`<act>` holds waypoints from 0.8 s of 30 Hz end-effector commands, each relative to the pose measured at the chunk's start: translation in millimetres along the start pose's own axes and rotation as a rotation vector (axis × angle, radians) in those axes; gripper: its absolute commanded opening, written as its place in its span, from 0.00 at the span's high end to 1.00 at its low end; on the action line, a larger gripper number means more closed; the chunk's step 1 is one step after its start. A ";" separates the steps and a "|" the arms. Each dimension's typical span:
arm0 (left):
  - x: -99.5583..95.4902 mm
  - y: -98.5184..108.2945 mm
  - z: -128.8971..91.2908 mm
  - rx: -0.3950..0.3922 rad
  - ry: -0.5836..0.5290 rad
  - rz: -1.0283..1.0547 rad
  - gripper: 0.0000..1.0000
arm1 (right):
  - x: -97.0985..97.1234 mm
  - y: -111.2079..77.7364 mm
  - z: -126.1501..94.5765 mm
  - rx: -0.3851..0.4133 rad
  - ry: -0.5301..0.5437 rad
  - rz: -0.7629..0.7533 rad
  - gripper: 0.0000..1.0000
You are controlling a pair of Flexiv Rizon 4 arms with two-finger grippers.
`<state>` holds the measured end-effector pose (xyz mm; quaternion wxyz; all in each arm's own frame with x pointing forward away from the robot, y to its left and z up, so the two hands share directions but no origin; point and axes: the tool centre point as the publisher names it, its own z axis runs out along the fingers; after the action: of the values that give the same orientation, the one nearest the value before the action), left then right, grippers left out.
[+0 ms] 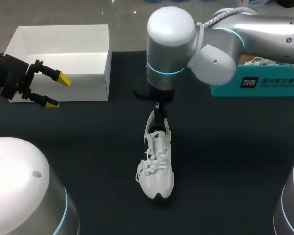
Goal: Take the shoe out of the shoebox, open the shoe tongue, remove and reinsert the insole, then place the shoe into the shoebox
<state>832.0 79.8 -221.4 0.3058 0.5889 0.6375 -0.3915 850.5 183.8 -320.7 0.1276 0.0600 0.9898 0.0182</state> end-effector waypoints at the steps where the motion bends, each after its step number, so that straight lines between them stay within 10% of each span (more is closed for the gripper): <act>1: -0.4 -1.0 -0.1 -0.002 0.004 0.000 0.00 | -6.0 7.8 8.6 0.009 0.004 -0.006 0.00; 24: -0.4 -1.0 -0.1 -0.002 0.004 0.000 0.00 | -31.0 4.7 52.9 -0.019 0.052 -0.008 0.04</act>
<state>832.0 79.8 -221.4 0.3058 0.5889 0.6375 -0.3915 892.0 186.3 -358.9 0.1049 0.0560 0.9926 0.0263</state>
